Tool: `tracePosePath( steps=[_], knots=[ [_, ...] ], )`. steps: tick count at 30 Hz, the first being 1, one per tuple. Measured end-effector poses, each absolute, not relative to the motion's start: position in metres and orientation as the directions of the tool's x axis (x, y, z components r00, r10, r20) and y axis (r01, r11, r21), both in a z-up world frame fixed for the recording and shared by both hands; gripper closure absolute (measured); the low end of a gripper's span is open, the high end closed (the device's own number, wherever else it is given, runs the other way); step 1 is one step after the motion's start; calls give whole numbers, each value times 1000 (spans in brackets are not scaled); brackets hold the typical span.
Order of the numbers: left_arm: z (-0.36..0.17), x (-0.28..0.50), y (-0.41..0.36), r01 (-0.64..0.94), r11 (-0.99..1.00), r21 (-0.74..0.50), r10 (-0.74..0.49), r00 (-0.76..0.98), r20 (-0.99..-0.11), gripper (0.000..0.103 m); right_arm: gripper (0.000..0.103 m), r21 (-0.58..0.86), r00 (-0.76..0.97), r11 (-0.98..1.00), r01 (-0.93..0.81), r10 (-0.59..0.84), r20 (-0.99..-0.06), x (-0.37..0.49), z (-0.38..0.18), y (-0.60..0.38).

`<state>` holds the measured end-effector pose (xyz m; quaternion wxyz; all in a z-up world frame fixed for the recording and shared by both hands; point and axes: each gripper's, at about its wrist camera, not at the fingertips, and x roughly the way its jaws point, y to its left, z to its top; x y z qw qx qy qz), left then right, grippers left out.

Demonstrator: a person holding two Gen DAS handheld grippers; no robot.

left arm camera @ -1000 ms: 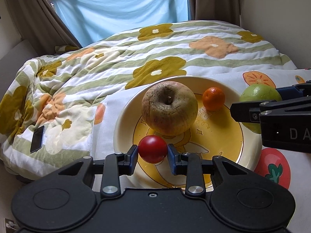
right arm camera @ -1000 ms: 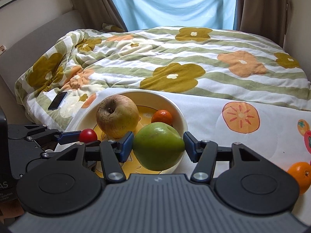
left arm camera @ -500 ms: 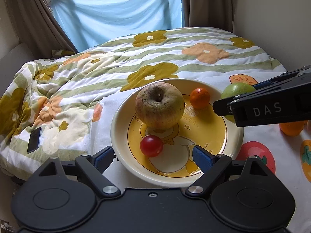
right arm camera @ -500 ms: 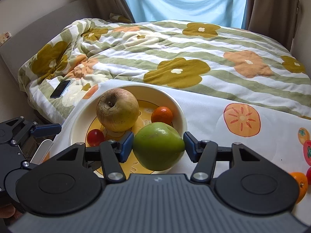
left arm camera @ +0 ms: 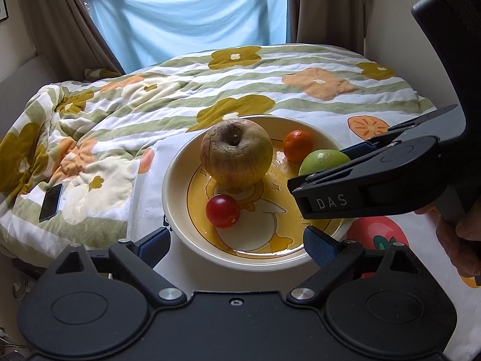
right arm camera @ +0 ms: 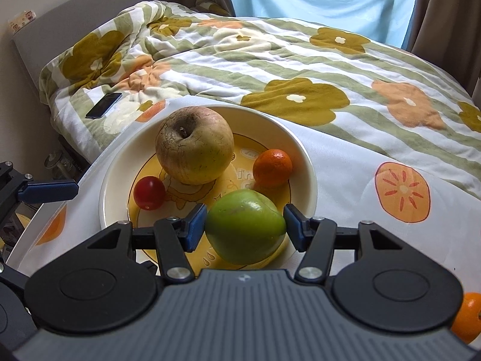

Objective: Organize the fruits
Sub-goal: 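Set the green apple in the bowl and open the right gripper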

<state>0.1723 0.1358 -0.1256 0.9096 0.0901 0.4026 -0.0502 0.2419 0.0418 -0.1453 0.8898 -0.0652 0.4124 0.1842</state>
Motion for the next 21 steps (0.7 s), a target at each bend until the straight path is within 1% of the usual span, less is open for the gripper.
tracePosePath(
  steps=[6,7,8,9,10,12,17,21],
  knots=[
    [-125,173,136,168,978,128,-19,675,-738,6,31,13,587,921,-390,259,-767,241,-146,44],
    [-124,173,136,168,977,129,-19,675,-737,6,26,14,591,918,-395,266,-762,240,-145,43],
    [-124,173,136,169,977,129,-20,676,-736,6,12,9,599,917,-398,267,-755,239,-143,43],
    [-124,172,136,170,977,130,-20,677,-736,6,4,-10,621,921,-389,254,-742,236,-139,42],
    [-124,172,136,170,977,130,-20,678,-735,6,0,-26,640,925,-378,241,-730,234,-137,41],
    [-123,171,135,170,977,132,-18,678,-734,6,0,-42,677,932,-359,229,-700,231,-131,37],
    [-122,170,135,170,976,134,-17,678,-734,6,0,-15,665,938,-345,233,-710,229,-128,30],
    [-118,164,130,152,978,146,-1,694,-720,6,0,-5,675,943,-334,235,-699,223,-121,24]
  ],
)
